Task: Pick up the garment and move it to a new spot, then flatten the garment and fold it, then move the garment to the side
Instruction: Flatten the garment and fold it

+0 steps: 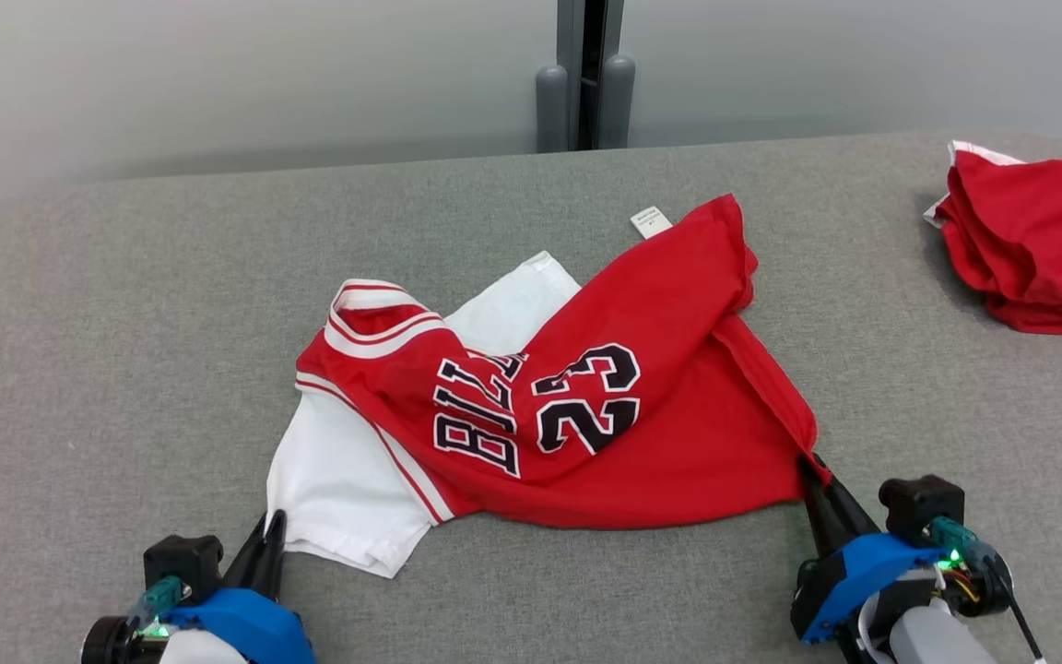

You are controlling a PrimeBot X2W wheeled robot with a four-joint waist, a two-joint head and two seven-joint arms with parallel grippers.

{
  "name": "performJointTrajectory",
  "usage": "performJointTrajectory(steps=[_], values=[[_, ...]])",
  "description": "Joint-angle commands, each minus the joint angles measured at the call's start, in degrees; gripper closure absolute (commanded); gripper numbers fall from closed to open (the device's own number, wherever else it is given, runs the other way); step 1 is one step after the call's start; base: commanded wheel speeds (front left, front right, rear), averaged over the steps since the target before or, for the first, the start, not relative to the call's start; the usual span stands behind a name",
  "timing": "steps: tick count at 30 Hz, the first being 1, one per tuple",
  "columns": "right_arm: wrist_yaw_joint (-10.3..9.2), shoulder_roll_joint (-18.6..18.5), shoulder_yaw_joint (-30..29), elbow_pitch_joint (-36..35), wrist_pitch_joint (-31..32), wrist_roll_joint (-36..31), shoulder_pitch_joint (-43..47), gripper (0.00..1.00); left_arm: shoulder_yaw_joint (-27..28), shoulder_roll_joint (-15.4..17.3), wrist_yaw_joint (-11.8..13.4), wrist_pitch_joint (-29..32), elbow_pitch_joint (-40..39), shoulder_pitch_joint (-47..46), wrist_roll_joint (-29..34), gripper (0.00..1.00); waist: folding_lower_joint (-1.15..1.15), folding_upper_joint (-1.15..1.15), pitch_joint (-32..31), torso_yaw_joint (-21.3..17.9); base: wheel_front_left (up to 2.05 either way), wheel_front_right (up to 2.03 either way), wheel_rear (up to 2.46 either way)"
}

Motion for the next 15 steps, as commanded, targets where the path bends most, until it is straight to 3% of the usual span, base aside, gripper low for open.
performJointTrajectory(steps=[1,15], values=[[-0.03,-0.2,-0.2,-0.5,-0.2,0.0,1.3,1.00,0.1,0.1,-0.2,-0.3,-0.4,1.2,-0.1,1.00,0.00,0.00,-0.9,-0.1,0.00,0.00,0.00],[-0.03,0.1,-3.1,-17.4,1.3,0.1,18.4,1.00,0.4,-1.7,3.7,1.1,-21.8,19.6,-2.7,1.00,0.00,0.00,-4.9,-1.2,0.00,0.00,0.00]])
